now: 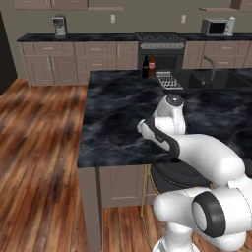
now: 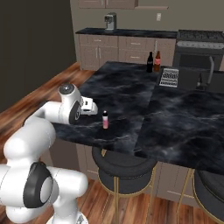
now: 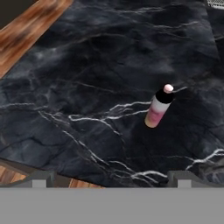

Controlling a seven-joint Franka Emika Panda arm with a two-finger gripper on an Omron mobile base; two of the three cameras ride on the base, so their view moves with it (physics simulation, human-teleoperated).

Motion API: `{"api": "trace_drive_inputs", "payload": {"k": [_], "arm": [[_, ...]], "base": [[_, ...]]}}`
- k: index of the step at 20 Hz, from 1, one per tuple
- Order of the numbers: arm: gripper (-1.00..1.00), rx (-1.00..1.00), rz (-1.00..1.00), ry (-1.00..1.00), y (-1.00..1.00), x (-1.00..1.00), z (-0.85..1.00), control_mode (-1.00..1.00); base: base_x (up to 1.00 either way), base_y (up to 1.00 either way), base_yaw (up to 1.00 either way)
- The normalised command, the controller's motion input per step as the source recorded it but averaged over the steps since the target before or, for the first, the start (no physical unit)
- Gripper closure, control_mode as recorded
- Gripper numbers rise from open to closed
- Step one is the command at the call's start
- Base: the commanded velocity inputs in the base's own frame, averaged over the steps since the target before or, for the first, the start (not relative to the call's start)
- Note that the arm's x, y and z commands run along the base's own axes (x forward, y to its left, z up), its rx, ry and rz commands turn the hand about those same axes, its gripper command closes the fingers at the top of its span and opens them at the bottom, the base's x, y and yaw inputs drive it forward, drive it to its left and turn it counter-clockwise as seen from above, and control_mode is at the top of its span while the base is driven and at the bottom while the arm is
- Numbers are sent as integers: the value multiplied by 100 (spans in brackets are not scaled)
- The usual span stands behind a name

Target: Place the large bottle from the dining counter next to the other large bottle outside the sink, and place the small bottle from the dining counter next to the other small bottle inside the sink.

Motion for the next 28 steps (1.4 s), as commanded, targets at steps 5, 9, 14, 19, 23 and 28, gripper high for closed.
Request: {"api": "trace_drive_inputs", "payload": {"k": [5,9,14,19,23,28], "arm": [[-100,0,-2,0,-8,0,-2,-100],[-100,0,-2,1,-12,0,-15,-100],[-100,0,0,0,-17,0,-20,-100],[-100,0,0,0,-21,0,-18,-100],[-100,-1,0,0,-20,0,-9,-100],[-100,-1,0,0,-11,4,-2,-100]], "base": [[0,0,0],[0,0,0],[0,0,0],[0,0,0],[0,0,0],[0,0,0]]}}
